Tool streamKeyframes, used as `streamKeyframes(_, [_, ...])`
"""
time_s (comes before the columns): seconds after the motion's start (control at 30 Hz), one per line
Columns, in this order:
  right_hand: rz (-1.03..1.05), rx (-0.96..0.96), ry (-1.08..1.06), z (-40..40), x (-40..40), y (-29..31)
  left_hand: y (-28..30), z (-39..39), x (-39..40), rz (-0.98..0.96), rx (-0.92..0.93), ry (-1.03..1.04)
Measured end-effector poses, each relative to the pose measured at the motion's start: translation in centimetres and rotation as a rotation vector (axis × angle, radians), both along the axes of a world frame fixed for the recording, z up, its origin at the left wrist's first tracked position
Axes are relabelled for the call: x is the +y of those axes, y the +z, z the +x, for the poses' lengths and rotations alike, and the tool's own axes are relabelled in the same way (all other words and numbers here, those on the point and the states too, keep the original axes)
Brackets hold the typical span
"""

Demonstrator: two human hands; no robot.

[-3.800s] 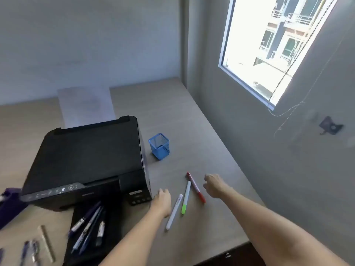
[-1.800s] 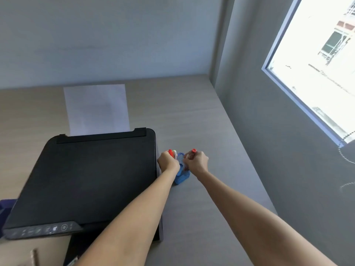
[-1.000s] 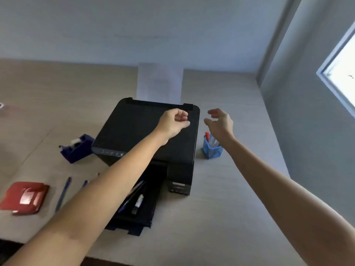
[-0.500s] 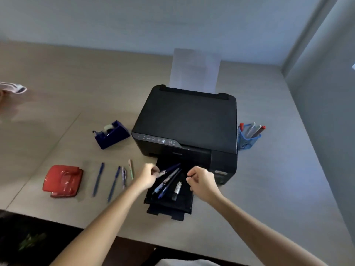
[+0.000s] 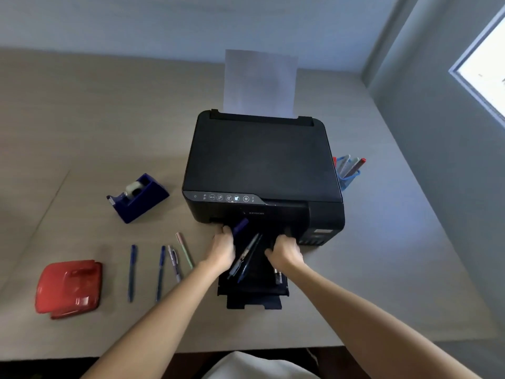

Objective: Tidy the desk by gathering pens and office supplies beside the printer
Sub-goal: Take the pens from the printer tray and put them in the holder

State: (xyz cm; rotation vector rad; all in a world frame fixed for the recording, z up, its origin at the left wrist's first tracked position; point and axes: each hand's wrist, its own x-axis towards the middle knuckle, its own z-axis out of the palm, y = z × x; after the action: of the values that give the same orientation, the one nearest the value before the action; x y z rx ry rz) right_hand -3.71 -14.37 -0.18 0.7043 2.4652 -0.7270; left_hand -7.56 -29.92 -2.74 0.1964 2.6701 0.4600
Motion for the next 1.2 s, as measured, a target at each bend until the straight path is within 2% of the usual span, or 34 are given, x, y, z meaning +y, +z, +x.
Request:
streamKeyframes(0.13, [-0.059,-0.021,-0.114,0.6,1.0,-0.6,0.0,1.8,-0.7,0.091,-0.027,-0.015])
streamKeyframes(0.3, [-0.17,0.051,-0.261,0.8,1.0,-0.9,0.3,3.0,-1.4,0.021,0.047,-0.083])
streamKeyframes(0.47, [-0.184,0.061,-0.21,0.0,-0.8,-1.0,0.7,4.1,-2.3,-0.106,0.128,-0.135])
streamKeyframes(0.67, [-0.109,0.049,-0.124,-1.4,-2.9,-1.1,0.4,4.9,-4.9,-0.125,0.051,-0.068])
streamKeyframes(0.8, [-0.058,0.018,0.014,-1.7,-3.5,-0.9,1.6,5.7,-7.4,0.018,-0.059,-0.001])
streamKeyframes(0.93, [-0.016,0.04,0.288,-1.1,-2.9,0.7,4.9,6.0,-10.1,0.299,-0.312,0.091])
streamKeyframes(1.0, [-0.075,0.087,0.405,-0.5,-2.0,2.2,7.7,6.0,-10.8,0.423,-0.41,0.143])
streamKeyframes(1.1, [-0.198,0.223,0.561,0.9,0.4,6.0,12.1,4.9,-10.2,0.584,-0.481,0.173])
streamKeyframes(1.2, [-0.257,0.521,0.533,1.6,4.9,10.7,16.7,2.6,-6.6,0.622,-0.382,0.06])
